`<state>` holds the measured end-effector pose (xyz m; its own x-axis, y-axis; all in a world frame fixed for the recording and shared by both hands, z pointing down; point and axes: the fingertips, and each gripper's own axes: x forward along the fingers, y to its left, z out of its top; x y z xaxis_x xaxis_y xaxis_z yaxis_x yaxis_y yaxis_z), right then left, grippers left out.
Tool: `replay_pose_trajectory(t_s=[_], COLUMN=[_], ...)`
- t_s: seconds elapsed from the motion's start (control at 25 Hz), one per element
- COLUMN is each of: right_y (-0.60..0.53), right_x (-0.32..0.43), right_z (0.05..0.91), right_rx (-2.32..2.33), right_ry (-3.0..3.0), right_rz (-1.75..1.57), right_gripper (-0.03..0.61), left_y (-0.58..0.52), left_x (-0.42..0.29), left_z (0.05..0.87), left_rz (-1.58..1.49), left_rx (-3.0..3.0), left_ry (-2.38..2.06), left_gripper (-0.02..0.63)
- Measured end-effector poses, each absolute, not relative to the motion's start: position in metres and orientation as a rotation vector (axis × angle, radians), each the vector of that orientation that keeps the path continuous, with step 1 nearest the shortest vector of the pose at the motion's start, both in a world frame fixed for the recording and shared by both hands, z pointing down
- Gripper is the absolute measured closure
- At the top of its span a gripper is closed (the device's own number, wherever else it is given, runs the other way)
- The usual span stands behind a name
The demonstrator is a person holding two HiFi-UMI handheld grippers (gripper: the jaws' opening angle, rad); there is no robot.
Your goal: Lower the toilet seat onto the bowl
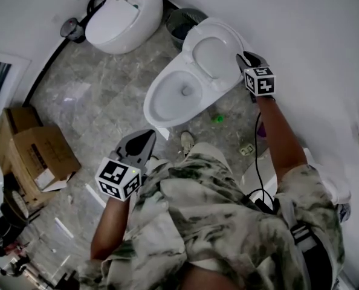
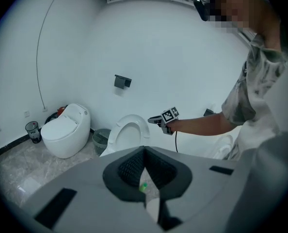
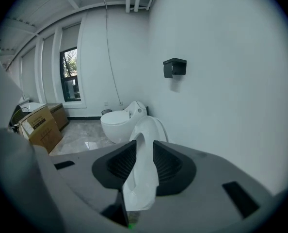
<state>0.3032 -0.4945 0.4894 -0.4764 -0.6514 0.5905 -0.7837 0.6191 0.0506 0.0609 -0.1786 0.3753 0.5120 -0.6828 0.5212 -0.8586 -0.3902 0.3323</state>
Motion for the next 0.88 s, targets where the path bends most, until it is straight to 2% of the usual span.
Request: replay_pose_trajectory(t_s=[0.88], right_y=[-0.571], right_x=[0.300], right_z=[0.527], right_rx=[1.102], right_ry=[-2.180], right_rz=[0.285], right_gripper=[0.471], left_y=[-0.205], left_x=[0.041], left_z=[0.385], left_rz=[0.402], left_rx=[2.117], left_ry=[-1.313], left_gripper=[0.591])
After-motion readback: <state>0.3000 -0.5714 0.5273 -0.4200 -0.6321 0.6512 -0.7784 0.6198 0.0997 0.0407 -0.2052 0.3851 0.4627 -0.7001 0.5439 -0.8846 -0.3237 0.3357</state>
